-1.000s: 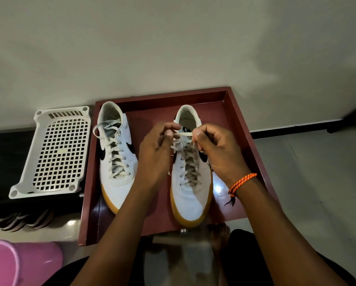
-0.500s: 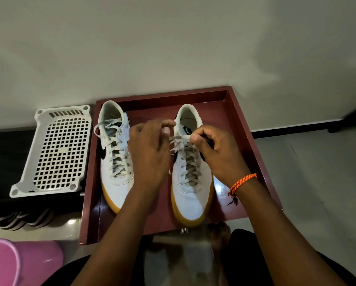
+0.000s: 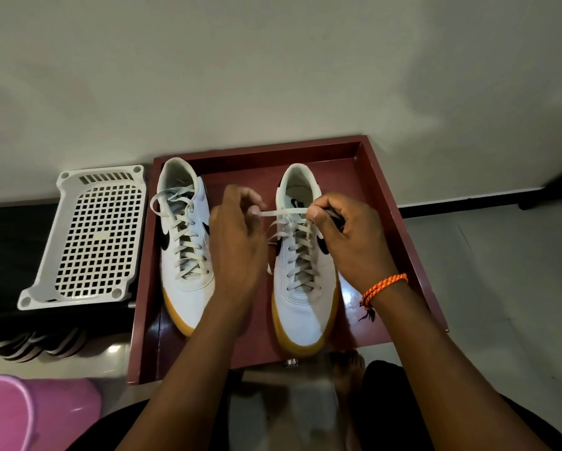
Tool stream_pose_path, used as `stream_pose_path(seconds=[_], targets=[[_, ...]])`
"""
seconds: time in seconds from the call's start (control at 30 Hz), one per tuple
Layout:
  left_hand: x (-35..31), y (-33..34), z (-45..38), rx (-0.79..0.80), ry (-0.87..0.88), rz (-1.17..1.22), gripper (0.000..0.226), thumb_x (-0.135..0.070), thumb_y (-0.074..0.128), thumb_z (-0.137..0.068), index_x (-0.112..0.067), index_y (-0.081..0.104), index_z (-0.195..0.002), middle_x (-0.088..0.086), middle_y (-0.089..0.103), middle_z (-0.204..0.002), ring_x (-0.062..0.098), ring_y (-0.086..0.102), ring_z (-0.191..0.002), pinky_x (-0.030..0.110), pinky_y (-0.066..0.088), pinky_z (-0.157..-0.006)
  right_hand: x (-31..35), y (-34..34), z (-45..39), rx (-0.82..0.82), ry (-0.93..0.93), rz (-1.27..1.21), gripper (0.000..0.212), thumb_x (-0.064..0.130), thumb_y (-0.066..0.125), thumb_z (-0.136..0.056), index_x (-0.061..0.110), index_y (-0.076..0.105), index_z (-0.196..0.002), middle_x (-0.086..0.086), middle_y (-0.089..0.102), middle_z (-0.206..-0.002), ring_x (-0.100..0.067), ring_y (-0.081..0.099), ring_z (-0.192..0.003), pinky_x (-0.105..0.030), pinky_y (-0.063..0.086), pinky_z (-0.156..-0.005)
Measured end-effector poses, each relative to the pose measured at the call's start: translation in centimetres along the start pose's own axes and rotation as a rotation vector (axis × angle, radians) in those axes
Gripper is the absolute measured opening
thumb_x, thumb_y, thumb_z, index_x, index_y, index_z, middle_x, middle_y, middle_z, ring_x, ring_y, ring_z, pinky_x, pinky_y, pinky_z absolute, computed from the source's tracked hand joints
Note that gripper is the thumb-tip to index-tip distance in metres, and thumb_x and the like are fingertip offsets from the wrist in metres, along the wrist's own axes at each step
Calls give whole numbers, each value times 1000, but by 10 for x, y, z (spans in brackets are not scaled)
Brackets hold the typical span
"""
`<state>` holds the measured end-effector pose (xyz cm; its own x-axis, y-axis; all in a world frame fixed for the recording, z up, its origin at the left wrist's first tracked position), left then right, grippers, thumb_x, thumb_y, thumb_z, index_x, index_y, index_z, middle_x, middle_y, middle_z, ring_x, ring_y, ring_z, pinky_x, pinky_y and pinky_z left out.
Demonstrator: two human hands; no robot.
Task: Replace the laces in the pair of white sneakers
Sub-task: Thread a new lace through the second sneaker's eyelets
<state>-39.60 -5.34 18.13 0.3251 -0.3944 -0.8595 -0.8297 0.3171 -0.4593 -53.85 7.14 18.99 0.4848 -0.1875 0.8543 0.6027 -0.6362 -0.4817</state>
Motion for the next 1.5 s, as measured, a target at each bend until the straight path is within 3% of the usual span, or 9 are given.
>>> stream_pose_path(seconds=[0.13,0.27,0.47,0.6,0.67,0.83,1.0,1.33,1.5], targets=[[-36,15,15,206,226,142,21,-9,43,-115,-14,62,-122,-7,69,-105,18,69,-101,41,57,-94,10,8,4,56,-53,4,12,21,65,-104,16,72,-96,12,69,-84,-8,68,-82,-16,48,-71],[-31,25,17,286,156,200,23,-9,45,-114,-9,68,-120,-8,72,-104,8,70,-100,16,52,-85,12,8,4,59,-74,5,10,18,67,-102,15,76,-98,10,73,-87,-9,69,-85,-24,55,-74],[-10,16,3,195,16,150,20,-35,66,-101,-21,80,-104,-9,75,-95,12,73,-91,45,61,-81,5,-12,-1,-39,-33,26,13,27,70,-101,18,76,-94,12,72,-81,-7,69,-75,-34,59,-68],[-14,15,4,191,0,108,15,-43,77,-96,-31,84,-103,-3,69,-96,-3,59,-86,9,43,-72,7,-11,0,-64,-37,63,10,27,73,-99,18,77,-96,12,73,-84,-6,69,-79,-31,59,-70],[-14,14,4,173,-24,137,14,-43,81,-91,-35,84,-101,4,67,-101,-6,52,-86,3,39,-72,8,-11,0,-59,-35,58,10,26,72,-99,18,77,-96,11,73,-85,-6,70,-80,-30,59,-71],[-12,13,4,148,-73,59,9,-46,82,-89,-43,80,-97,-3,42,-102,-8,46,-89,7,40,-72,4,-6,2,-41,8,85,15,18,59,-105,20,73,-101,9,71,-94,-7,67,-85,-27,56,-73],[-15,12,6,115,55,-264,16,-50,75,-95,-39,81,-105,-4,39,-105,10,48,-97,25,40,-61,-8,5,6,132,118,350,46,10,44,-105,29,61,-143,-3,58,-132,-20,61,-108,-33,55,-85],[-24,20,14,118,157,-425,17,-41,73,-98,-34,81,-111,-1,42,-107,16,50,-100,24,37,-58,-4,1,4,67,110,287,35,0,53,-101,21,69,-124,1,71,-115,-11,64,-96,-26,60,-80],[-25,25,14,105,164,-513,17,-38,73,-98,-28,80,-110,1,44,-110,18,51,-100,29,40,-60,-5,3,7,50,134,260,32,-2,55,-100,19,70,-119,-2,72,-113,-12,64,-90,-12,50,-72]])
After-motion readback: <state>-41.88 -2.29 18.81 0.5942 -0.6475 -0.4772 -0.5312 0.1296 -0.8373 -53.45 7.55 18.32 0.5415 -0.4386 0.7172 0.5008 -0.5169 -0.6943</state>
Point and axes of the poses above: each hand's wrist, its own z-axis away from the middle knuckle, its own y-axis out of the palm, x = y × z, the point moved 5 cm from there along -z, towards the middle knuckle
